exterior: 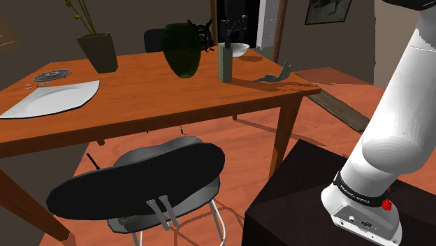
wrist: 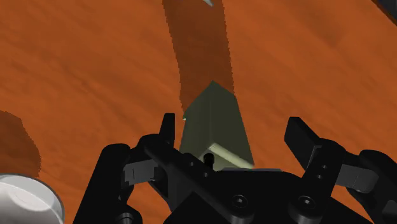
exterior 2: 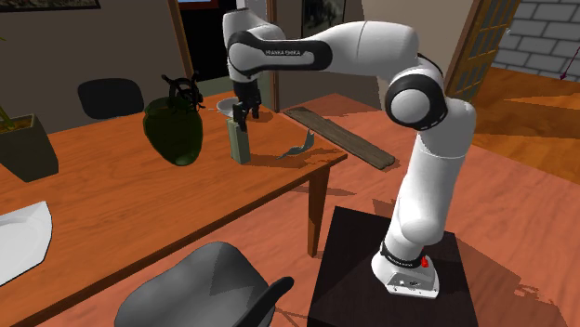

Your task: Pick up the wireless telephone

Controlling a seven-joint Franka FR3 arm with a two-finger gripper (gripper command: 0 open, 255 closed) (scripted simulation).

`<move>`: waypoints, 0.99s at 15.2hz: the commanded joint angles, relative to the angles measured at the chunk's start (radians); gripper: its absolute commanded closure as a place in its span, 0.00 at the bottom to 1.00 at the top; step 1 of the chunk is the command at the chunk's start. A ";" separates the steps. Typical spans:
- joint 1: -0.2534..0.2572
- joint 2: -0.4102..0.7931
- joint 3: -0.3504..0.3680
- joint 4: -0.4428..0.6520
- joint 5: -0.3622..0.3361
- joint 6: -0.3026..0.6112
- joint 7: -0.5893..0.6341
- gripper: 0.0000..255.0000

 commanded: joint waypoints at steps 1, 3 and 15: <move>-0.007 0.079 -0.005 0.111 0.016 -0.012 -0.014 0.00; -0.018 0.161 -0.009 0.239 0.034 -0.040 -0.030 0.00; -0.029 0.228 -0.010 0.251 0.052 0.037 -0.043 0.00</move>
